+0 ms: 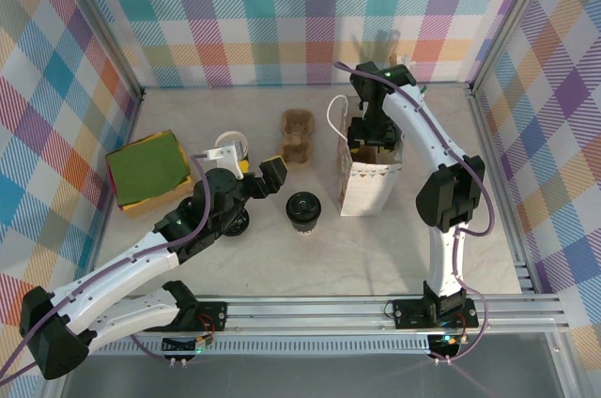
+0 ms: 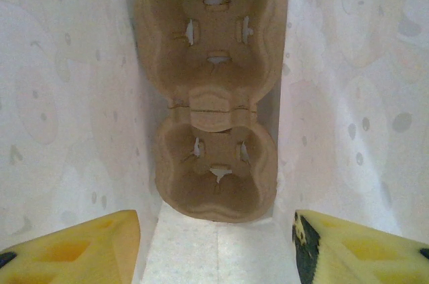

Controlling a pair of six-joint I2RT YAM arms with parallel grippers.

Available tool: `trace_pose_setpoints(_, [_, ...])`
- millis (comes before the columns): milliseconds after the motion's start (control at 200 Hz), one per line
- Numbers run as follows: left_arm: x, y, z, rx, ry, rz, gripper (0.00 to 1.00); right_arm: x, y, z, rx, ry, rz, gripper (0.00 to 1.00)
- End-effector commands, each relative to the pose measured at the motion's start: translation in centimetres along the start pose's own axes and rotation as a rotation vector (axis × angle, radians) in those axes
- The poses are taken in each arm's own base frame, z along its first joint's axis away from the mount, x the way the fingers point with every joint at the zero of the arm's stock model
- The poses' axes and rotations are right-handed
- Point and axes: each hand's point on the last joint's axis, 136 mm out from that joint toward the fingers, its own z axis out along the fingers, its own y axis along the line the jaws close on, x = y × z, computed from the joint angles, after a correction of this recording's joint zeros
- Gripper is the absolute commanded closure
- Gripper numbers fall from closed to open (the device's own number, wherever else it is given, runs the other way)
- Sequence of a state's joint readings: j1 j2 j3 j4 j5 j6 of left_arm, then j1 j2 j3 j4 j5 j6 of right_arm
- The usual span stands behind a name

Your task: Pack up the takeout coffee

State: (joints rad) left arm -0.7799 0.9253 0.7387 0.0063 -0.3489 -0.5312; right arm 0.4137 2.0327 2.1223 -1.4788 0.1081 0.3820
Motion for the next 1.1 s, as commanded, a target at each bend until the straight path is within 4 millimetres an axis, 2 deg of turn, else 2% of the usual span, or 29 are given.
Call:
trace_pose_setpoints(0, [-1.0,-0.4,-0.4,0.026,-0.03,-0.02,0.0,0.3,-0.1,-1.0,0.003,-0.01,0.007,0.38])
trace_pose_setpoints(635, [-0.8,-0.5,-0.2,0.024,-0.023,-0.013,0.0,0.3,-0.2,-1.3,0.004,-0.022,0.011,0.34])
trace_pose_setpoints(965, [-0.8,-0.4,-0.1,0.02,-0.019,-0.015,0.0,0.0,-0.3,-3.0,-0.007,-0.083,0.021,0.31])
trace_pose_setpoints(1095, [-0.8,-0.5,-0.1,0.023,-0.019,-0.016,0.0,-0.2,-0.4,-3.9,-0.011,-0.116,0.026,0.27])
